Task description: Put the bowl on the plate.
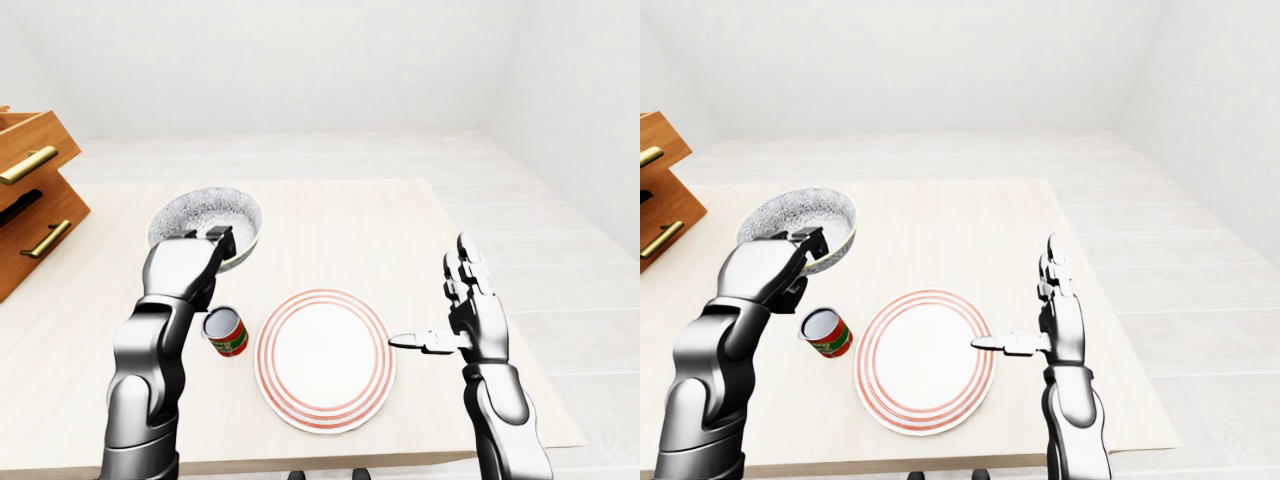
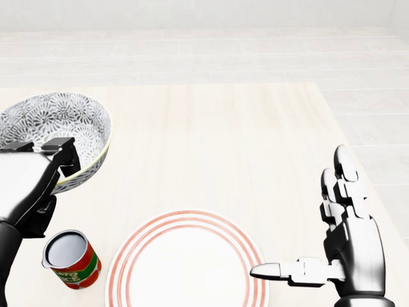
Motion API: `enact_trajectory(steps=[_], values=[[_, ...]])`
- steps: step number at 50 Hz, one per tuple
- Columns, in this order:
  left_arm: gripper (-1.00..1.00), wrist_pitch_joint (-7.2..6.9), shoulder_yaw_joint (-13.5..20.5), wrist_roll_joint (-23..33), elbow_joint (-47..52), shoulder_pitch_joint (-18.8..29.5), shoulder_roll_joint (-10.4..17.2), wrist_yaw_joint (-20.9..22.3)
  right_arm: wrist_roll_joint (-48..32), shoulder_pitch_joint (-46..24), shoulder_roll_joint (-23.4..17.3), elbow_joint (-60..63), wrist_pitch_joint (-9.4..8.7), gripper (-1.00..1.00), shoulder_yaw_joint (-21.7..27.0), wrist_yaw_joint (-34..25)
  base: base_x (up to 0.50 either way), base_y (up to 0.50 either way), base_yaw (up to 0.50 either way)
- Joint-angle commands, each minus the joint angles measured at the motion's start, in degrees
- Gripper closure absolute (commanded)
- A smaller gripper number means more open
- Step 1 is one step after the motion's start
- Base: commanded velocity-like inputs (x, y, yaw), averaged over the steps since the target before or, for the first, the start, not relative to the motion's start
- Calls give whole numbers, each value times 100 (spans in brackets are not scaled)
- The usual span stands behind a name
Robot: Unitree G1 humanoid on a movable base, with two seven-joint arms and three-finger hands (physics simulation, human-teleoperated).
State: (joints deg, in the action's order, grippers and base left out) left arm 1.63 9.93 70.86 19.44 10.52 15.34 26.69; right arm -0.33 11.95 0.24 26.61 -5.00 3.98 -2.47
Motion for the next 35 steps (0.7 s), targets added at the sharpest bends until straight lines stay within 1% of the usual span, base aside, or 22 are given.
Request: enact_trajectory(steps=[1, 3, 4, 5, 7, 13, 16, 20, 22, 23, 25, 35], values=[[100, 155, -267, 179, 417, -161, -358, -57, 9, 36, 0, -23, 0, -100, 23, -19, 0, 0, 0], [100, 157, -319, 224, 486, -156, -418, -25, 15, 36, 6, -20, 0, -100, 28, -20, 0, 0, 0], [100, 169, -348, 237, 510, -161, -442, -6, 14, 36, 7, -20, 0, -100, 26, -20, 0, 0, 0], [100, 215, -392, 227, 524, -166, -456, 12, 21, 35, 10, -26, 0, -100, 28, -22, 0, 0, 0], [100, 209, -437, 270, 579, -169, -518, 34, 12, 40, 5, -46, 0, -100, 29, -24, 0, 0, 0], [100, 288, -594, 364, 748, -224, -636, 131, 36, 75, 13, -34, 0, -100, 50, -36, 0, 0, 0], [100, 317, -695, 390, 825, -291, -742, 148, 37, 75, 18, -38, 0, -100, 50, -35, 0, 0, 0], [100, 337, -759, 380, 814, -239, -821, 124, 41, 73, 12, -1, 0, -100, 53, -43, 0, 0, 0], [100, 337, -812, 496, 784, -237, -792, 103, 45, 74, 5, 1, 0, -100, 65, -52, 0, 0, 0], [100, 337, -832, 389, 789, -237, -873, 109, 48, 78, 3, 16, 0, -100, 78, -53, 0, 0, 0], [100, 337, -896, 515, 834, -234, -874, 115, 45, 92, 4, 62, 0, -100, 80, -58, 0, 0, 0], [100, 337, -1203, 605, 876, -270, -1074, 54, 64, 185, 12, 155, 0, -100, 141, -94, 0, 0, 0]])
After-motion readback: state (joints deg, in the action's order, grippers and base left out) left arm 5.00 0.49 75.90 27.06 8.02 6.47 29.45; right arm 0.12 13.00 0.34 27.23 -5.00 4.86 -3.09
